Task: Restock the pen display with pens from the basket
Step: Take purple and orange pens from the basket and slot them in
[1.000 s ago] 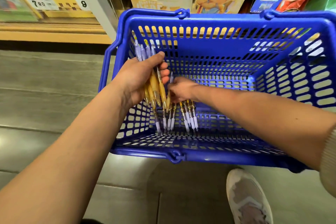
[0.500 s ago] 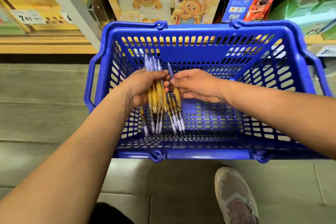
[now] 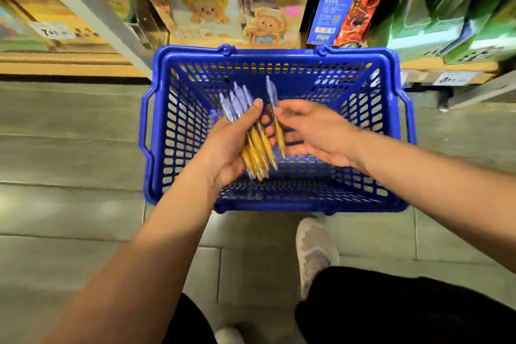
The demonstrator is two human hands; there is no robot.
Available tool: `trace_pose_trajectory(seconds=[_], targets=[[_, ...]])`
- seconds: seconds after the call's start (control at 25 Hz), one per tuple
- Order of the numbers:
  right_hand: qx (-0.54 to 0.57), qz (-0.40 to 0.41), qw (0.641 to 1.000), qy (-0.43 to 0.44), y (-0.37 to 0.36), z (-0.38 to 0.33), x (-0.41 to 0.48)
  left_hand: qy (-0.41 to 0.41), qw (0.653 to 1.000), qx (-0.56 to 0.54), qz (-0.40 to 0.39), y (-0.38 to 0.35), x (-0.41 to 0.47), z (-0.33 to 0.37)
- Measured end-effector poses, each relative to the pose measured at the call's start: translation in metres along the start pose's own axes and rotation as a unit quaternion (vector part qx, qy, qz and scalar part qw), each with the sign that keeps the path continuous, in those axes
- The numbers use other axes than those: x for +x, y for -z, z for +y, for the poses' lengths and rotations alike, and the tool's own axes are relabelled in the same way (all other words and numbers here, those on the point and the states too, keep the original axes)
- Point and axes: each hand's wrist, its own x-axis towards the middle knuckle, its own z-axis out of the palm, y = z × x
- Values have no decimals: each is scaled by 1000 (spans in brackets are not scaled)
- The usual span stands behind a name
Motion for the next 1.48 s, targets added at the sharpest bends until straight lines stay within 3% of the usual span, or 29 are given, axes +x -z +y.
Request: trace_pose_trajectory(seconds=[0.24, 0.56, 0.88, 1.16, 1.48], targets=[[36, -10, 999, -15, -40, -76, -136, 98, 994, -48, -17, -52, -138, 58], [25, 47, 998, 37, -156, -222, -365, 25, 998, -1, -59, -110, -397, 164], [70, 117, 988, 72, -271, -301, -566, -12, 996, 72, -45, -156, -635, 234], [90, 105, 982, 129, -282, -352, -642, -45, 991, 94, -79, -196, -706, 264], [80, 80, 980, 161, -223, -403, -648, -110, 987, 112, -44, -265, -691, 290]])
